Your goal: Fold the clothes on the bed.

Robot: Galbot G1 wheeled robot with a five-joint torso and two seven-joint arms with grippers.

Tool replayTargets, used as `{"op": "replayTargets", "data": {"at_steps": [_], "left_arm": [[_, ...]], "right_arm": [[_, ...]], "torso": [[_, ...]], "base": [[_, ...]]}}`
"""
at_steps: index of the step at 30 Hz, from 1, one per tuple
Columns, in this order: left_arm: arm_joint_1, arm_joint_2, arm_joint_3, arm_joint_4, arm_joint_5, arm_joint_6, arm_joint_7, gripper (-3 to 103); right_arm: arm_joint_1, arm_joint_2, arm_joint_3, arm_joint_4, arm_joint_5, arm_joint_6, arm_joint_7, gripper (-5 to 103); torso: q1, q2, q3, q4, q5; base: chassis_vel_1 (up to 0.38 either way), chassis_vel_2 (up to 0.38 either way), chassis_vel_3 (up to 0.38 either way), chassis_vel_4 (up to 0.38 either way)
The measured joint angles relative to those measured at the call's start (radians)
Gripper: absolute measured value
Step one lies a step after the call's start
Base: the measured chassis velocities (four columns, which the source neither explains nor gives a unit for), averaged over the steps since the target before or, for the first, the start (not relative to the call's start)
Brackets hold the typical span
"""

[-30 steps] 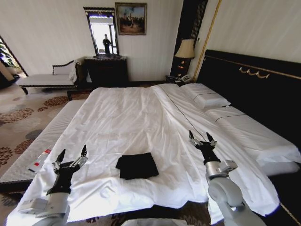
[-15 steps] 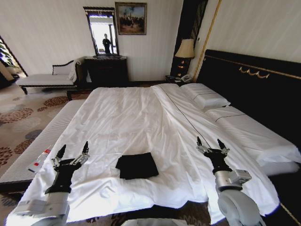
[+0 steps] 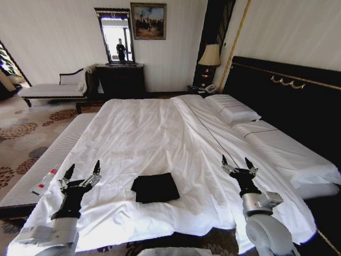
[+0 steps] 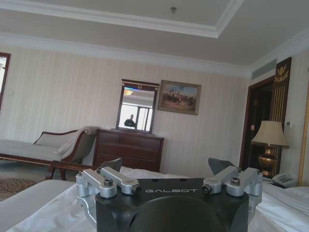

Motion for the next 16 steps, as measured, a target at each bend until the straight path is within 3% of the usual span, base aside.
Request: {"op": "replayTargets", "data": {"at_steps": [16], "left_arm": [[-0.001, 0.0, 0.0, 0.001, -0.001, 0.001, 0.0, 100]], "right_arm": [[0.001, -0.001, -0.002, -0.002, 0.002, 0.002, -0.001, 100]], "torso": [[0.0, 0.0, 0.0, 0.0, 0.0]], "base": [[0.0, 0.0, 0.0, 0.0]]}}
